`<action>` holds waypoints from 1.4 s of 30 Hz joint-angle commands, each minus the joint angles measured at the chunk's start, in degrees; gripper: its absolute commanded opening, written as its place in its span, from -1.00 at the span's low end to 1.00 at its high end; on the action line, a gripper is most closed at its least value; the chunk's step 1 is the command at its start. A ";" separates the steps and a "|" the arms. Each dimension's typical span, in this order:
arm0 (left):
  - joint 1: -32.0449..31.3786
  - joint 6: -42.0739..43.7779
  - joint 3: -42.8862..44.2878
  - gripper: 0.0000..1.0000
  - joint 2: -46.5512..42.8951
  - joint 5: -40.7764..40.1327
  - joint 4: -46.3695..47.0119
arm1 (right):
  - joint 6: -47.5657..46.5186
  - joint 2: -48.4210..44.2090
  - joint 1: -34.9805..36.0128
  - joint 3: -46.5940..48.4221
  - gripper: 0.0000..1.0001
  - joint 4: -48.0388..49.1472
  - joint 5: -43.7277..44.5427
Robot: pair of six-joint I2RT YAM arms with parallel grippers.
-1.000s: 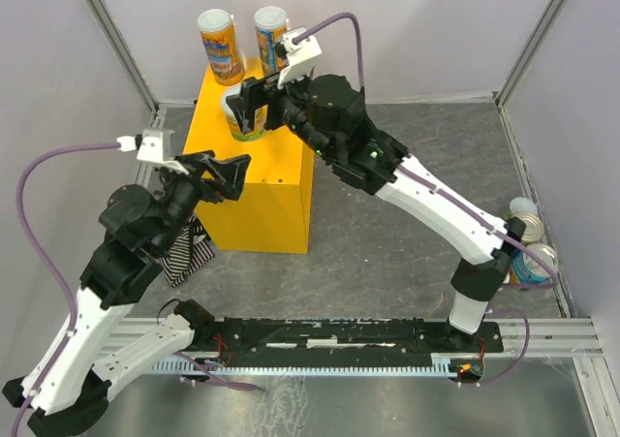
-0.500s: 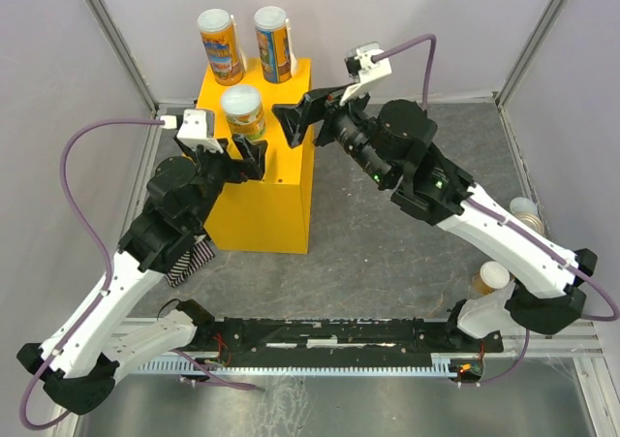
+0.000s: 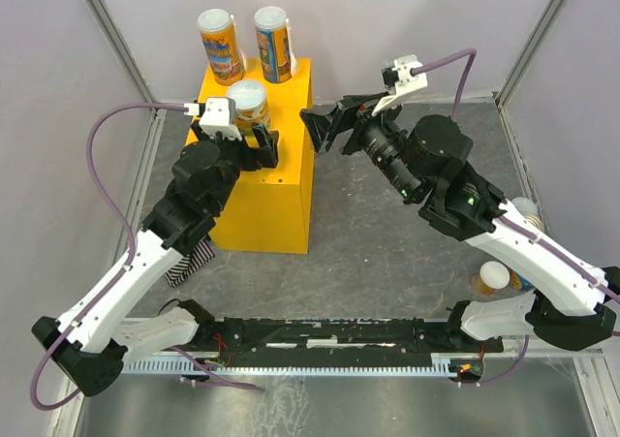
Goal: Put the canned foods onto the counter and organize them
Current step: Place the canned food on the counter.
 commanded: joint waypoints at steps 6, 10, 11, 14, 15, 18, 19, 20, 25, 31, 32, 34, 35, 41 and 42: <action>-0.05 2.87 3.81 0.95 2.20 -5.52 5.37 | 1.13 -5.26 0.23 -2.85 0.92 0.49 0.90; -0.03 3.29 4.39 0.97 2.62 -7.93 5.65 | 1.81 -6.63 0.17 -3.75 0.91 -0.24 1.01; -0.08 3.54 4.49 0.99 2.68 -8.44 6.03 | 1.93 -6.81 0.18 -3.85 0.91 -0.42 0.99; -0.03 4.87 4.55 0.99 3.13 -8.41 8.02 | 2.05 -7.25 0.17 -3.88 0.91 -1.21 0.90; -0.03 5.26 4.70 0.98 3.42 -7.96 8.47 | 2.05 -7.34 0.22 -3.93 0.90 -1.37 0.96; -0.05 6.31 5.64 0.98 4.77 -6.33 9.05 | 2.05 -7.84 0.14 -4.25 0.90 -1.64 1.33; -0.02 6.50 5.91 0.98 5.24 -6.11 9.06 | 1.97 -8.00 0.16 -4.42 0.90 -1.66 1.46; -0.07 6.44 6.13 0.98 5.77 -6.09 9.10 | 1.96 -8.18 0.19 -4.55 0.90 -1.67 1.60; 0.39 6.31 6.34 0.99 7.29 -6.55 10.16 | 1.62 -8.89 0.22 -5.15 0.90 -1.68 1.90; 0.56 6.53 6.78 0.96 8.49 -8.63 11.49 | 1.29 -9.76 0.20 -5.93 0.90 -1.76 2.12; 0.54 6.60 6.90 0.93 8.70 -8.87 11.62 | 1.26 -9.83 0.17 -6.08 0.90 -1.74 2.11; 0.64 7.01 7.24 0.85 9.15 -9.03 11.69 | 1.26 -10.05 0.13 -6.42 0.90 -1.80 2.13; 0.67 7.19 7.45 0.81 9.43 -9.16 11.70 | 1.30 -10.29 0.16 -6.55 0.90 -1.77 2.21; 0.89 7.29 8.02 0.57 10.04 -10.17 11.78 | 1.26 -11.20 0.23 -7.49 0.89 -1.84 2.55; 0.92 7.19 7.99 0.56 10.03 -10.17 11.81 | 1.26 -11.42 0.17 -7.71 0.89 -1.84 2.69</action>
